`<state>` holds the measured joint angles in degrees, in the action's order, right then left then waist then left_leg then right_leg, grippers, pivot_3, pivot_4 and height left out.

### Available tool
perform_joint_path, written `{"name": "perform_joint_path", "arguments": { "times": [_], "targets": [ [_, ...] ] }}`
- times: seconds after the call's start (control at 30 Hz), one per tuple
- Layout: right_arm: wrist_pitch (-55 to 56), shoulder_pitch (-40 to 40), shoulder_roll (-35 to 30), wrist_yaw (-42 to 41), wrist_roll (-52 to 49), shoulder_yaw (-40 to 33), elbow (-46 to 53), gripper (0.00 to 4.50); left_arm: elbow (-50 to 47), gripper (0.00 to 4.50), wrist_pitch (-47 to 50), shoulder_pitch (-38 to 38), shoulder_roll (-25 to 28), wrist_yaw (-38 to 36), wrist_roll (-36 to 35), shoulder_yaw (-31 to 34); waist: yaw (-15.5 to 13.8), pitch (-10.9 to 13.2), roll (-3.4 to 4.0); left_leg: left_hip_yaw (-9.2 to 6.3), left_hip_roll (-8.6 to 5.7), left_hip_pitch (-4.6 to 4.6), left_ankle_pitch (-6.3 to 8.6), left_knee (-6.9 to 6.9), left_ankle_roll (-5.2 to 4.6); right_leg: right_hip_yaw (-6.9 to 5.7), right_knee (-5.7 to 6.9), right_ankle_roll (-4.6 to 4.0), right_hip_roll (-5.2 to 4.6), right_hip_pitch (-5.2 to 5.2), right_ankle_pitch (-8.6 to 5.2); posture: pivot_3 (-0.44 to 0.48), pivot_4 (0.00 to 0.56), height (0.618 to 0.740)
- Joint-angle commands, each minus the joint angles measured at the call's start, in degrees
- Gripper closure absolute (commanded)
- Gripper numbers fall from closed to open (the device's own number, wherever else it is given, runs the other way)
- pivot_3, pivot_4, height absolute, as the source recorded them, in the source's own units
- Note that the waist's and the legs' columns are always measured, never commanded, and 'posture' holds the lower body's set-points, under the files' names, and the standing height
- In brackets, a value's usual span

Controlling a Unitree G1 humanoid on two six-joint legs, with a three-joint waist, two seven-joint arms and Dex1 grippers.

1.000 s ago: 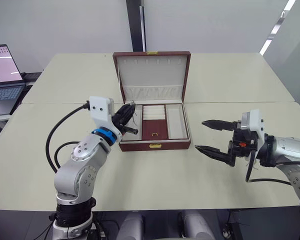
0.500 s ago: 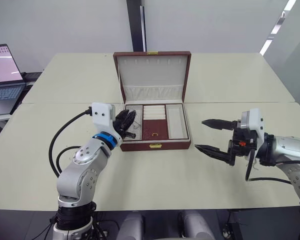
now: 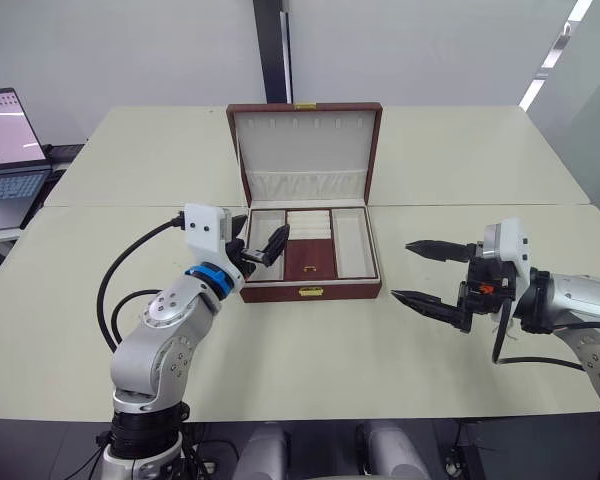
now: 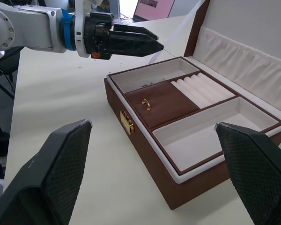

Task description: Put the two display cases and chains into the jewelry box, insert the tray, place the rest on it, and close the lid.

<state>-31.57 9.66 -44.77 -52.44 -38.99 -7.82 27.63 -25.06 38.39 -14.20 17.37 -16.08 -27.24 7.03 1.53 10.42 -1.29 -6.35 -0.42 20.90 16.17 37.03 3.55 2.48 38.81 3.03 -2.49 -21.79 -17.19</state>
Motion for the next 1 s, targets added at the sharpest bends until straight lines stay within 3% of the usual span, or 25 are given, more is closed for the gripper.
{"name": "perform_joint_path", "arguments": {
  "times": [0.03,0.23,0.4,0.67,1.0],
  "targets": [
    [2.25,-1.11,-1.60,-0.89,1.13,-4.50,-2.91,0.00,2.13,0.01,-1.94,0.34,6.28,-8.87,-3.01,3.83,0.08,0.00,0.00,0.00,0.01,0.00,0.00,0.00,0.00,-0.01,0.01,0.00,0.01,0.00,0.00,0.000,0.150,0.740],
    [6.71,-4.16,-4.55,-3.96,4.57,-10.65,-14.59,0.00,12.51,0.01,-7.26,2.03,19.58,-22.95,-3.74,10.88,0.15,0.01,0.02,0.02,0.04,-0.01,0.00,-0.03,-0.01,0.00,0.00,-0.01,0.06,-0.04,-0.01,0.000,0.150,0.740],
    [11.27,-7.34,-6.83,-6.41,8.06,-15.33,-25.69,0.00,22.43,0.01,-13.46,5.00,27.00,-28.31,0.19,14.33,0.16,0.02,0.04,0.05,0.03,0.00,0.01,-0.05,-0.01,0.02,-0.04,-0.02,0.03,-0.04,-0.01,0.000,0.150,0.740],
    [16.48,-11.05,-7.20,-7.47,10.87,-20.34,-37.57,0.00,32.35,0.01,-20.28,10.29,30.50,-29.09,2.90,20.82,0.25,0.03,0.06,0.06,0.07,-0.02,0.01,-0.07,-0.02,0.04,-0.03,-0.02,0.03,-0.05,-0.01,0.000,0.150,0.740],
    [20.25,-12.37,-6.82,-7.34,12.98,-21.16,-47.27,0.00,33.42,0.01,-23.22,19.53,28.62,-26.28,3.61,27.34,0.34,0.04,0.08,0.10,0.06,-0.06,0.01,-0.07,-0.02,0.07,-0.01,-0.02,0.00,-0.04,-0.01,0.000,0.150,0.740]
  ]
}}
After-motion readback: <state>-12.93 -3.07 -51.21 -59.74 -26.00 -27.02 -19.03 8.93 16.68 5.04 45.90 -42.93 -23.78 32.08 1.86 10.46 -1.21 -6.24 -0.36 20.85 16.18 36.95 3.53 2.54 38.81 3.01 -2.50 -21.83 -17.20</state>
